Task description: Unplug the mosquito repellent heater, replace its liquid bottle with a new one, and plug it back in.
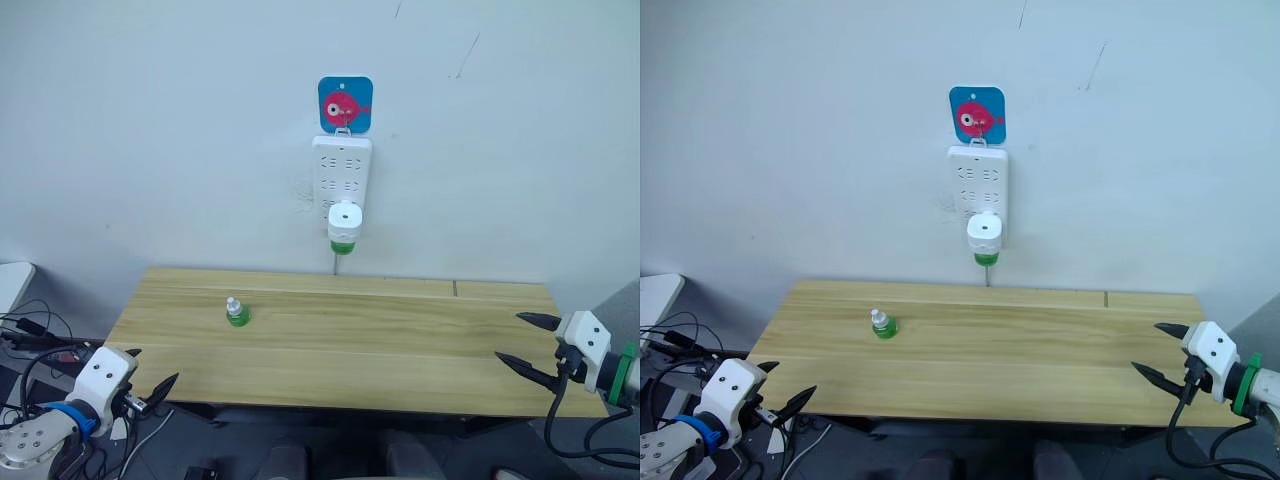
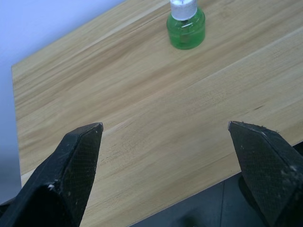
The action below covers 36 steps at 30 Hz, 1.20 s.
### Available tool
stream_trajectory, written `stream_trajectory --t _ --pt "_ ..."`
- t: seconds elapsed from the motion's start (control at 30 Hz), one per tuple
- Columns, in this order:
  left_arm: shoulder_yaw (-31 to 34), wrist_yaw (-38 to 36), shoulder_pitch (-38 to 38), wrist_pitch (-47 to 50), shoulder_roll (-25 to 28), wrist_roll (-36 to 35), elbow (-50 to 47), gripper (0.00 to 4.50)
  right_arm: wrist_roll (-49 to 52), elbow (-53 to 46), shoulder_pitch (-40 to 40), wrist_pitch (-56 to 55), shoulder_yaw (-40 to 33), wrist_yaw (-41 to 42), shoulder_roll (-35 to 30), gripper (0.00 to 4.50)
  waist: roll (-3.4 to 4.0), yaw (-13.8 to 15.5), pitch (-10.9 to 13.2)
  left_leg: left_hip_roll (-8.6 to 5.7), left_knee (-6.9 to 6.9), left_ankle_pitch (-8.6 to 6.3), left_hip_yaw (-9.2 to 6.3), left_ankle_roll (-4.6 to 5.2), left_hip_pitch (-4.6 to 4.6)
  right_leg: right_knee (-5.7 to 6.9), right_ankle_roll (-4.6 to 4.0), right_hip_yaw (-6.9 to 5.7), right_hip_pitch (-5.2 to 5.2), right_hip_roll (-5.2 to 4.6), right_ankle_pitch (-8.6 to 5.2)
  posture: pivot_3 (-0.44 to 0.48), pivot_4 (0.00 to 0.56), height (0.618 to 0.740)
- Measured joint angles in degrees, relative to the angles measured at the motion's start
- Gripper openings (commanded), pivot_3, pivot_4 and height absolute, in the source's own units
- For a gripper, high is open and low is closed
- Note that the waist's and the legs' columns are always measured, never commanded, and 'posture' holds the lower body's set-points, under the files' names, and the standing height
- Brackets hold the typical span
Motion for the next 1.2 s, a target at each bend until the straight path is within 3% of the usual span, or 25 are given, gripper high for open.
stream_trajectory --t 0.43,0.73,0.9,1.2 --pt "-0.88 -5.44 -2.09 -4.55 1.44 0.63 6.53 4.50 -0.07 0.00 2.31 -0.13 0.00 -0.16 0.02 4.48 -0.03 -0.02 -0.04 -0.01 0.02 0.00 0.06 0.00 0.02 0.02 0.00 -0.02 0.01 0.00 0.00 0.134 0.066 0.740" --pt "0.23 -12.95 -3.92 -8.18 1.47 -4.29 10.39 4.50 -0.07 -1.41 2.59 0.37 0.00 -0.70 0.02 4.48 0.00 -0.07 -0.08 0.01 0.02 0.00 0.06 0.00 0.02 0.07 0.03 -0.05 0.01 0.04 0.02 0.125 0.062 0.740" --pt "0.49 -12.45 -3.85 -10.08 3.27 -2.36 13.67 4.50 -0.11 -2.47 3.65 1.54 -0.01 -1.14 0.02 4.48 -0.03 -0.04 -0.11 -0.01 0.03 0.00 0.05 0.00 0.02 0.07 0.03 -0.03 0.01 0.03 0.02 0.119 0.066 0.740" --pt "0.49 -13.77 -7.17 -3.19 3.31 -5.98 10.87 4.50 0.47 -11.13 9.41 5.93 -0.23 -2.98 0.60 4.48 -0.03 -0.09 -0.11 0.01 0.05 0.00 0.01 0.00 0.02 0.12 0.03 -0.07 0.01 0.02 0.02 0.063 0.078 0.740"
